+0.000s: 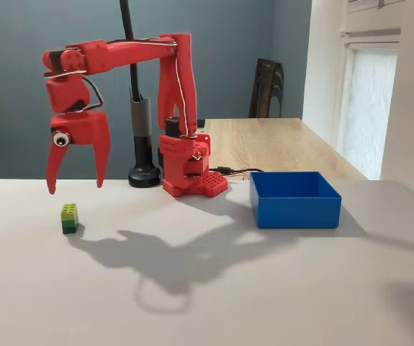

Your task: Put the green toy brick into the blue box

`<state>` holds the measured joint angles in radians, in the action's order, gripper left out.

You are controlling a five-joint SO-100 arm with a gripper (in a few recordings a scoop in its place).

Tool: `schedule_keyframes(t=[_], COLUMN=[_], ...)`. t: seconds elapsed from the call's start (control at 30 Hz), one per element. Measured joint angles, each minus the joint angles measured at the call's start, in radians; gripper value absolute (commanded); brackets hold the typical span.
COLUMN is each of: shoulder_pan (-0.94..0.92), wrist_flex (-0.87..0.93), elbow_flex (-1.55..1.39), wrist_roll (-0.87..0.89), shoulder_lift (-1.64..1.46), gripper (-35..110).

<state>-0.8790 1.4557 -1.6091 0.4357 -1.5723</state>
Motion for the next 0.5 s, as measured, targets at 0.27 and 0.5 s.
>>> schedule_keyframes(t=[0.27, 0.5], shoulder_pan=[-0.028, -0.031], wrist_flex=[-0.014, -0.081], elbow_flex=[0.087, 0.08], wrist_roll=[-0.005, -0.031], shoulder_lift=[0.103, 0.146], gripper=[33, 32])
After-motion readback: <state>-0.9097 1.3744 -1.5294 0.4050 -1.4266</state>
